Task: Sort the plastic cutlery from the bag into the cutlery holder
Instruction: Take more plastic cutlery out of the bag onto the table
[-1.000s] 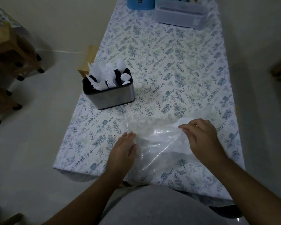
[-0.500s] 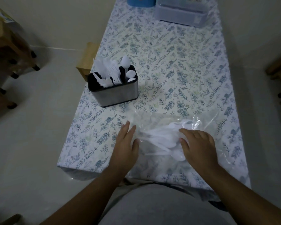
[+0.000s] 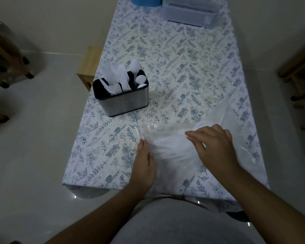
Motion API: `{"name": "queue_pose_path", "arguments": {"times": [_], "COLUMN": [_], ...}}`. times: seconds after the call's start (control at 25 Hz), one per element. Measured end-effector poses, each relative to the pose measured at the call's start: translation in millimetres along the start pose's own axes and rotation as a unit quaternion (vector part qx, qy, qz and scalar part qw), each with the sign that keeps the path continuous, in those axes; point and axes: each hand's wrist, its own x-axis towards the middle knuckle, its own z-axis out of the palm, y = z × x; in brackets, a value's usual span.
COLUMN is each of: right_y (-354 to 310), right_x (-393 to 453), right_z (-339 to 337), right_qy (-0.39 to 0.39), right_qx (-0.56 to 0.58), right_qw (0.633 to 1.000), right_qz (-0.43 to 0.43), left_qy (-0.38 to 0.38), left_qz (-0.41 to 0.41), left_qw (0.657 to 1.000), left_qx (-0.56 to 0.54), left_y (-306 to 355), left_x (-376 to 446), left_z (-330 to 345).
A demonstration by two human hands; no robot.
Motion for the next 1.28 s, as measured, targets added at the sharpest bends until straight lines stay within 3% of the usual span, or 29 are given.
{"name": "queue_pose_path", "arguments": {"times": [0.24,0.36,0.52,0.68,0.84,1.0,1.16,1.28], "right_y": [-12.1,-4.1,4.0,10.6,20.3,11.4,-12.0,-13.7], "right_x": [-4.3,-7.5,-7.5,-21.7,-22.9,-1.3,18.2,20.4], "right_z": [-5.1,2.3,5.7,32.6,43.3,21.8,-0.8,-3.0], "right_qy": [-0.022,-0.091,-0.098,-0.158,-0.162,-0.115,-0.074,-0.062], "right_qx": [0.011,0.005,-0.049,-0.105,-0.040,0.028,-0.005,0.000], "right_qw": [1.000,0.994,0.990,0.972,0.967,0.982,0.996,0.998], "right_qz": [-0.005,0.058,0.093,0.135,0.193,0.145,0.040,0.030], "left_qy": [-0.002,-0.012,-0.015,-0.019,-0.044,-0.048,-0.042,-0.040], "left_qz": [0.020,0.020,0.029,0.019,-0.005,-0.023,-0.035,-0.019], "left_qw": [1.000,1.000,0.999,0.999,0.999,0.998,0.998,0.999], "left_qx": [-0.016,-0.003,0.021,0.029,0.027,0.016,-0.004,-0.022], "left_y": [-4.3,-4.5,3.2,8.4,13.0,13.5,13.9,13.1], "left_x": [-2.1,-1.9,-2.9,-0.1,2.9,5.7,7.4,6.2], "left_z": [2.1,-0.8,-5.4,-9.1,-7.5,-6.9,-6.4,-4.6]}}
